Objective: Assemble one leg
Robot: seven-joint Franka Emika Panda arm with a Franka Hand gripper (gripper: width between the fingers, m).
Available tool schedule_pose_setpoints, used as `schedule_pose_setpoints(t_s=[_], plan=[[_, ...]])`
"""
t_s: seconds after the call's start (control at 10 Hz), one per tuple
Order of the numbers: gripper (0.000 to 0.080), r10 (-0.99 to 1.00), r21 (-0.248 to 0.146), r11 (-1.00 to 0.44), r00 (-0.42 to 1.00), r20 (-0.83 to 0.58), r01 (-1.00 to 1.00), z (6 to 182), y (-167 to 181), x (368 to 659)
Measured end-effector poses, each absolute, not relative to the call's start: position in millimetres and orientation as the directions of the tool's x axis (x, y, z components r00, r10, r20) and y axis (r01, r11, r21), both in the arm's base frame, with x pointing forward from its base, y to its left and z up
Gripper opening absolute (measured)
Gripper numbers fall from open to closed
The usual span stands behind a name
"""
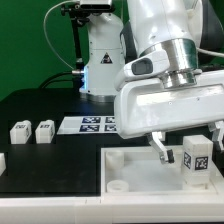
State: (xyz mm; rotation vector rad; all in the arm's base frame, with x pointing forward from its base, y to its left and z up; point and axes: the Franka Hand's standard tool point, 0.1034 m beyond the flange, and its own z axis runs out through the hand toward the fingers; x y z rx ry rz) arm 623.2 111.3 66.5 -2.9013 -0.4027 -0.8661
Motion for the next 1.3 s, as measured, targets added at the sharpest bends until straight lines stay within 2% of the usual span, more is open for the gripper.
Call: schedule_pose_setpoints(t_s=[0.2, 0.5, 0.6, 0.7, 0.9, 1.2, 1.3], plan=[[0.0649, 0.226, -0.008, -0.961, 0.804, 0.55, 0.275, 67.4, 111.6, 623.4], [0.0649, 0.246, -0.017, -0.957, 0.84, 0.483, 0.29, 105.7, 113.8, 630.0], [0.0649, 0.242, -0.012, -0.959, 0.838, 0.489, 0.284, 107.0, 107.9, 637.1], [0.0649, 0.244, -0.028, -0.959, 0.867, 0.435, 0.284, 99.0, 107.8, 635.9], [0.0649, 0.248, -0.088, -0.959, 0.946, 0.211, 0.271, 95.3, 109.0, 632.9], [0.0649, 0.235, -0.154, -0.963, 0.968, -0.084, 0.221, 84.1, 117.3, 626.4], [0.0649, 0.232, -0.155, -0.963, 0.97, -0.074, 0.218, 81.8, 117.8, 635.1]])
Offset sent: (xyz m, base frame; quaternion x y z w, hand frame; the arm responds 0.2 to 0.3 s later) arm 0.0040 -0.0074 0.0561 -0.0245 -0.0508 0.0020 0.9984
